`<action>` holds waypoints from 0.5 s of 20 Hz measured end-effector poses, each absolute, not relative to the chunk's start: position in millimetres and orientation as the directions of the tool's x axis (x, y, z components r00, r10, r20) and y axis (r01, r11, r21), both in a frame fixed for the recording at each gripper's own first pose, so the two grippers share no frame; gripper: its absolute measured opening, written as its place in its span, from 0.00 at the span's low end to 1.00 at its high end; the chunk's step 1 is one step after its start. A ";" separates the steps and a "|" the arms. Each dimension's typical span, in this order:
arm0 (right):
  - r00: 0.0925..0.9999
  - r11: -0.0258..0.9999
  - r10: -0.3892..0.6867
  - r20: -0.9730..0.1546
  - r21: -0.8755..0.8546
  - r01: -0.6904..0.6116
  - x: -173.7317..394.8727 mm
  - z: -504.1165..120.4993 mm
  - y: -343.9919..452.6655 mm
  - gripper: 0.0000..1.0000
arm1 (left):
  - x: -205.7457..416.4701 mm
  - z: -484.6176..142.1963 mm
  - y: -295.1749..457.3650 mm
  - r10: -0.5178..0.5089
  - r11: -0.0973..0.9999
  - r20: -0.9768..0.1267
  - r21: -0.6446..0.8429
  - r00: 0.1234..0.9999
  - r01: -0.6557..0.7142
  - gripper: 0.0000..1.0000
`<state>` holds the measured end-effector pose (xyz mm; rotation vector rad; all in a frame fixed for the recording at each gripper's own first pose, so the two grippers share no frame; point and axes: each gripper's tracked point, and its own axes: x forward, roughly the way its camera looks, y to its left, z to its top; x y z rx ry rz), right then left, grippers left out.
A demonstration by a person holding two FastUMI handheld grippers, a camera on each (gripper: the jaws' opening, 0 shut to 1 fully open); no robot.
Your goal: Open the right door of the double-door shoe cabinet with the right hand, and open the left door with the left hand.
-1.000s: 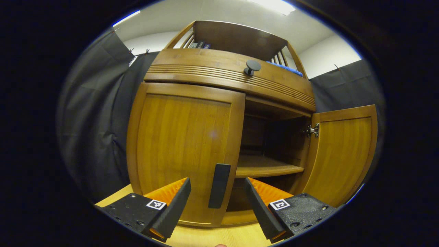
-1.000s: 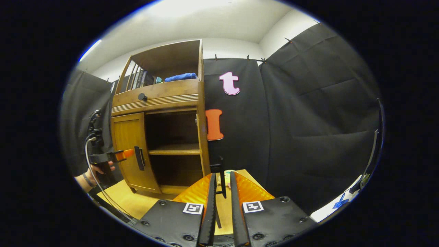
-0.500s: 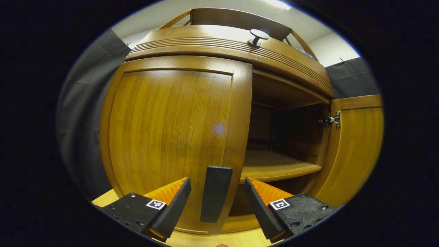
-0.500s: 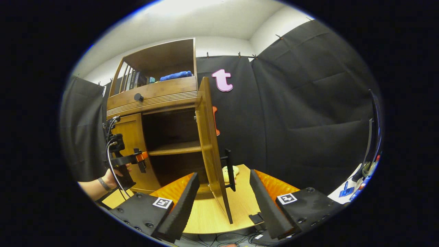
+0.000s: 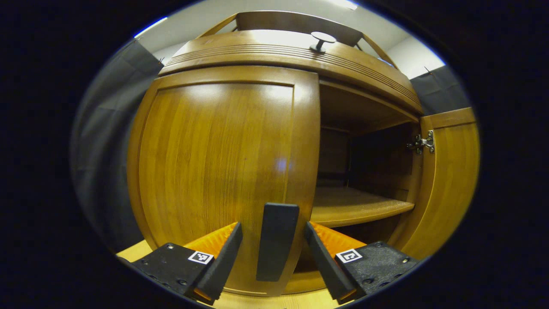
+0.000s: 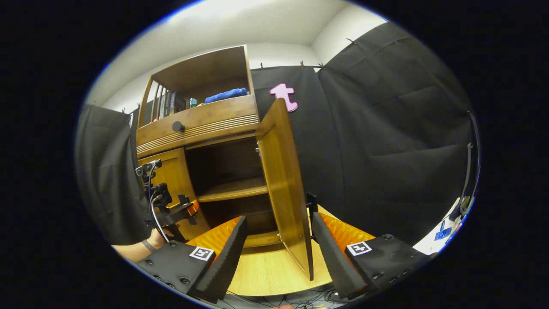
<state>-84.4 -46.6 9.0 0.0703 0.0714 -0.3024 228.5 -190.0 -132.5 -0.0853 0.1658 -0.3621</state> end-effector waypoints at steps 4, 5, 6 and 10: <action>0.958 0.960 -0.281 -0.053 -0.006 0.281 -77.2 18.1 -40.3 0.87 | 229.8 -132.5 -195.7 -0.382 0.924 -0.144 -0.071 0.913 0.376 0.74; 0.962 0.964 -0.267 -0.050 -0.008 0.267 -76.4 19.1 -38.5 0.87 | 225.9 -128.6 -196.1 -0.402 0.915 -0.141 -0.088 0.905 0.393 0.62; 0.965 0.966 -0.257 -0.050 -0.008 0.257 -76.1 18.7 -37.6 0.92 | 217.3 -126.4 -190.2 -0.397 0.917 -0.140 -0.099 0.907 0.386 0.51; 0.971 0.972 -0.235 -0.054 0.000 0.235 -74.1 16.4 -38.5 0.97 | 223.5 -130.9 -193.6 -0.408 0.913 -0.156 -0.060 0.900 0.403 0.22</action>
